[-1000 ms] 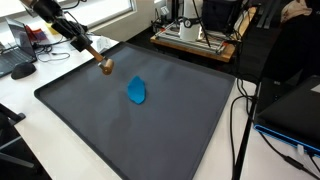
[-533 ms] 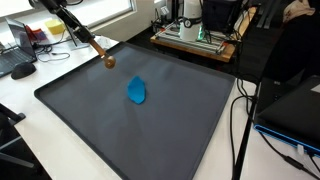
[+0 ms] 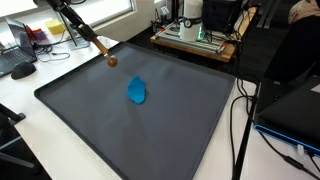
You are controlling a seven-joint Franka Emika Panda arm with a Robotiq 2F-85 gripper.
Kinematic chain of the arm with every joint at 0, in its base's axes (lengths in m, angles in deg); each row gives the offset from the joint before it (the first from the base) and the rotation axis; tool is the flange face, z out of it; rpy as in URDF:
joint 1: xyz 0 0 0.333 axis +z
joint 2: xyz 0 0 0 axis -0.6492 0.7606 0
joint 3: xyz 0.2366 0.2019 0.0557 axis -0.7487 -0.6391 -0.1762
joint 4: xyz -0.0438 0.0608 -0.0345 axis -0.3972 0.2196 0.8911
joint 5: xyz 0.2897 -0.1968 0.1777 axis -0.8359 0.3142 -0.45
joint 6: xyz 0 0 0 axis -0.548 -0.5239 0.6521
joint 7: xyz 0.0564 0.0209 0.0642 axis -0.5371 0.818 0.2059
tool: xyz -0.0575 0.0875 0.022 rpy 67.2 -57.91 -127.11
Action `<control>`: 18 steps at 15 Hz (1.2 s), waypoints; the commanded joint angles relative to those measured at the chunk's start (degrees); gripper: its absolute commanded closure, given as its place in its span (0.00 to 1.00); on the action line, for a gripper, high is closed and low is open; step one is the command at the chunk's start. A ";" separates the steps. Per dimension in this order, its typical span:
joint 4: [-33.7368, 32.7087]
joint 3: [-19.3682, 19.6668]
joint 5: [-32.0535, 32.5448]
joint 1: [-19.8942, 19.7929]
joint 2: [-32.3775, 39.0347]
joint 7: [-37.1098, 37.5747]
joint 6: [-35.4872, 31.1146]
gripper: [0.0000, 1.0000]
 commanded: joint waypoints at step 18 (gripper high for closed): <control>34.18 6.32 -12.04 4.69 -17.76 -8.66 -26.22 0.78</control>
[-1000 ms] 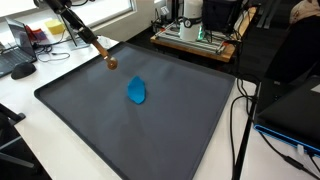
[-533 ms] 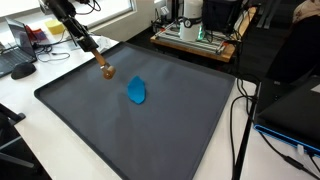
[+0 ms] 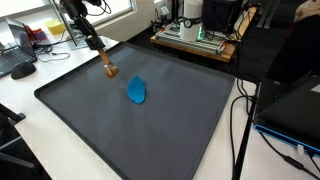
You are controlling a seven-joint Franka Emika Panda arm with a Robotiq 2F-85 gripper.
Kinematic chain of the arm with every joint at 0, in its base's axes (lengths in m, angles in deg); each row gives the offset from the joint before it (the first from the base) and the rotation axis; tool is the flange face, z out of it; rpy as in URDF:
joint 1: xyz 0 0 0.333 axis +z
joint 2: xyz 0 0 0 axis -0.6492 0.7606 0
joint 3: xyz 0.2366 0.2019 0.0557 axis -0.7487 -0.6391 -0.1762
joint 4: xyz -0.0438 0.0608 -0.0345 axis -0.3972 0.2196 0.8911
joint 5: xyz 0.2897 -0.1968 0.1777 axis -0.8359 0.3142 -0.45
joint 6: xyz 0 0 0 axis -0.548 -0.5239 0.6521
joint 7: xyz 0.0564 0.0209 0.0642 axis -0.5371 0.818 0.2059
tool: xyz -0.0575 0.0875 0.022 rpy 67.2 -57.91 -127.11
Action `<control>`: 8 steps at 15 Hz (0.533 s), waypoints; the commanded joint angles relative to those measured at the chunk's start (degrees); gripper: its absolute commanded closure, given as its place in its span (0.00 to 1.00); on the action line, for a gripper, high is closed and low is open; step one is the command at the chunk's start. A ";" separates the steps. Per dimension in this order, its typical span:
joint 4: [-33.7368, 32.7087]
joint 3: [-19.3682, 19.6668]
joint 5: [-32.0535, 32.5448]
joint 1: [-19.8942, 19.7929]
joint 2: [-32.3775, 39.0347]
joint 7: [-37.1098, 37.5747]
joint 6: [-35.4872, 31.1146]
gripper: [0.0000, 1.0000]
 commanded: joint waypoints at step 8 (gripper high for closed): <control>21.72 2.95 -4.71 5.89 -16.17 -3.50 -14.60 0.78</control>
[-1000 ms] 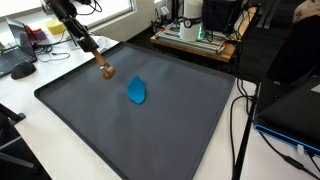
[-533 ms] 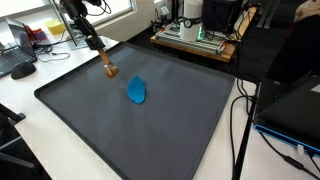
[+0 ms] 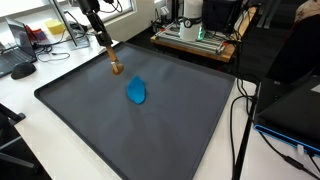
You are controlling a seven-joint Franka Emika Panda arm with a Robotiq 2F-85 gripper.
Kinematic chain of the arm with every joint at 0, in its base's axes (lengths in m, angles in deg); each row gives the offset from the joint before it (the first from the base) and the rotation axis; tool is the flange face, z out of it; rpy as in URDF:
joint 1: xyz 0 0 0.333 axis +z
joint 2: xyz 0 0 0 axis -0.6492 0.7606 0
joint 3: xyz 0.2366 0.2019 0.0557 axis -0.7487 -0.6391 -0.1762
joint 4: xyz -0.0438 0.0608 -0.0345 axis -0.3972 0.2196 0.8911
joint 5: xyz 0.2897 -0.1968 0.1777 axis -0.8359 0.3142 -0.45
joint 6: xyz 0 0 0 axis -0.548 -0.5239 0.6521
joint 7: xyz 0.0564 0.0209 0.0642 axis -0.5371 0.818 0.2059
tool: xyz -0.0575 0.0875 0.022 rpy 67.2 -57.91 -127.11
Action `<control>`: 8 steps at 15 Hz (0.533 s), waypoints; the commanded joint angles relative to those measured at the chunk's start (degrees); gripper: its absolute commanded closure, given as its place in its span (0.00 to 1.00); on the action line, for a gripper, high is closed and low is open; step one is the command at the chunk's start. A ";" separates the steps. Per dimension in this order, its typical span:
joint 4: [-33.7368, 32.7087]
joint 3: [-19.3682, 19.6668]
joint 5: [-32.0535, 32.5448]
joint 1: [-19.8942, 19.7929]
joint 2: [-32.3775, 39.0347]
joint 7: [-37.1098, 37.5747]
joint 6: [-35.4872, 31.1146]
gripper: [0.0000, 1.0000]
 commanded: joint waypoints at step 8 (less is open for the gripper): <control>18.33 0.20 -4.85 8.51 -14.05 0.28 -21.72 0.78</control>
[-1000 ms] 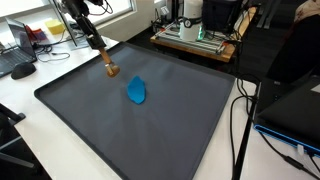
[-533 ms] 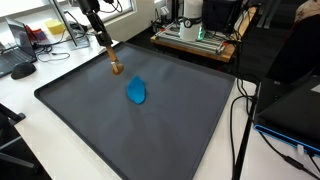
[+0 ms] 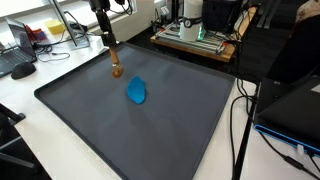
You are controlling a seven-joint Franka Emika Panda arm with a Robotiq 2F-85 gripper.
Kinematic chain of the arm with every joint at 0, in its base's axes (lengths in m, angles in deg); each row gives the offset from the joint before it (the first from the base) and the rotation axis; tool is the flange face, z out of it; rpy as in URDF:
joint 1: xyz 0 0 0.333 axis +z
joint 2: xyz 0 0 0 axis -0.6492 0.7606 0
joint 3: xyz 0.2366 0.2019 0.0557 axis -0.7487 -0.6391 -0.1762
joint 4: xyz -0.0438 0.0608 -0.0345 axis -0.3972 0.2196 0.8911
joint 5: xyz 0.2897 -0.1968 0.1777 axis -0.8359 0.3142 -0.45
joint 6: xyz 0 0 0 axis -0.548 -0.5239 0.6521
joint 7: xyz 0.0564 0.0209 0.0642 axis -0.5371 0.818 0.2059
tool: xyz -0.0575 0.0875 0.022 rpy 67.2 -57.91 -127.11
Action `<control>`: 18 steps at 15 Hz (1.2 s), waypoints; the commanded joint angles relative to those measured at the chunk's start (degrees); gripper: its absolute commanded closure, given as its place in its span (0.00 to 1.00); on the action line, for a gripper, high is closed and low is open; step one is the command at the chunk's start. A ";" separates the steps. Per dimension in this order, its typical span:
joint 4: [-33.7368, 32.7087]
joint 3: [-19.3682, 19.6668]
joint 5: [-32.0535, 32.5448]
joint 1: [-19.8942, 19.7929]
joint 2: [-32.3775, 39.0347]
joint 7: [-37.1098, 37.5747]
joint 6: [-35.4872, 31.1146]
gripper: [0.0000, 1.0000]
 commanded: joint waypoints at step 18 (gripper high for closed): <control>27.50 -10.10 16.27 11.64 -21.01 16.12 -38.71 0.78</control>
